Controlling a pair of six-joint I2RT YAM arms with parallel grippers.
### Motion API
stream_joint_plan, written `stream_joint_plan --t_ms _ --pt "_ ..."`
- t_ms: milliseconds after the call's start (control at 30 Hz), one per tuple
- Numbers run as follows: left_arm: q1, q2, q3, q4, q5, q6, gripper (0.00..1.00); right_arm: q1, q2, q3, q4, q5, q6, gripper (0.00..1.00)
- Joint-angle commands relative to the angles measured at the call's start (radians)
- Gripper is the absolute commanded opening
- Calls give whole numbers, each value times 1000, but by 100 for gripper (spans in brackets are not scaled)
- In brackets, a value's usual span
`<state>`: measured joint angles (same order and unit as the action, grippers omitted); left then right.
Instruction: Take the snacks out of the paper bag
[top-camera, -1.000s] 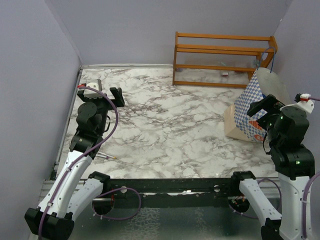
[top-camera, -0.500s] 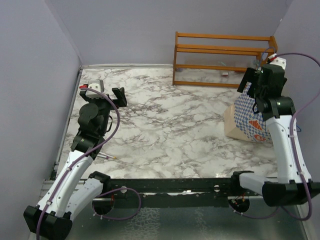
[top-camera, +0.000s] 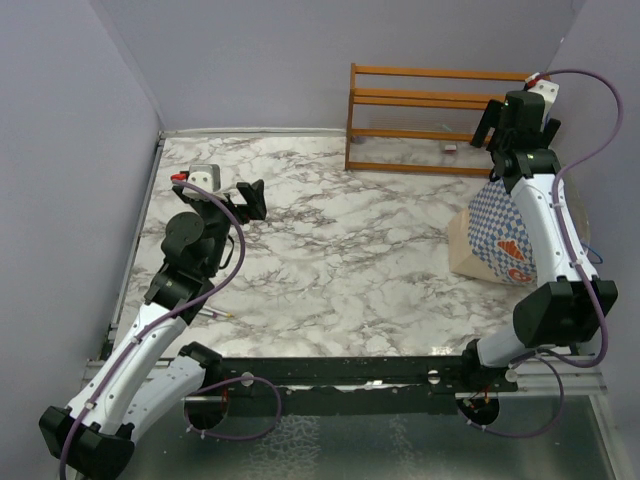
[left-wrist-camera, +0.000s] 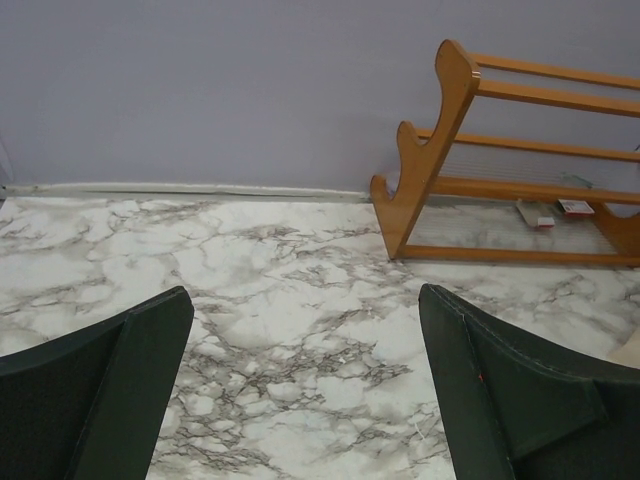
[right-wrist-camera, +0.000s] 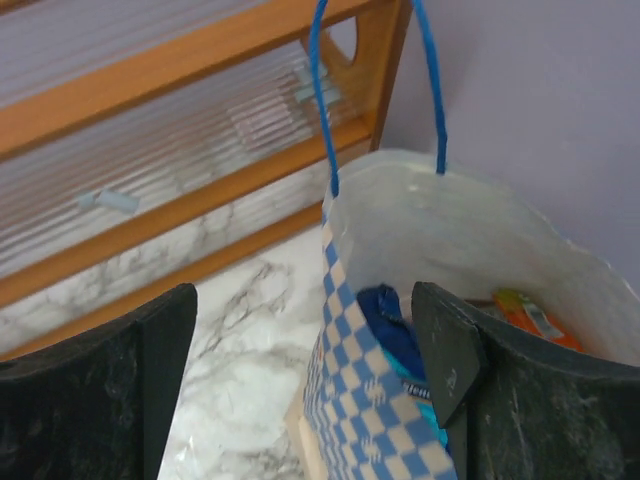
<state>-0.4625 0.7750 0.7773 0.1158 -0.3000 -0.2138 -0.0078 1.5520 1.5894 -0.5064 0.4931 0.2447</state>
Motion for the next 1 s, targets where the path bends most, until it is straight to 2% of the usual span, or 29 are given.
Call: stream_joint_plan --t_ms 0,167,333,467,600,967 --pt "-19 -18 -2 24 -27 6 99 -55 73 53 178 10 -17 85" --pt "-28 -16 0 26 -16 7 99 -120 195 158 183 -79 36 73" --pt "-28 -13 1 26 -12 3 99 -130 276 226 221 -135 5 68" --pt "-28 -7 1 24 -17 5 99 -132 303 214 272 -112 -21 64" --pt "-28 -2 0 23 -22 4 99 -132 315 195 324 -134 -66 53" --pt "-28 22 0 30 24 -1 99 -143 299 97 436 -159 -119 45"
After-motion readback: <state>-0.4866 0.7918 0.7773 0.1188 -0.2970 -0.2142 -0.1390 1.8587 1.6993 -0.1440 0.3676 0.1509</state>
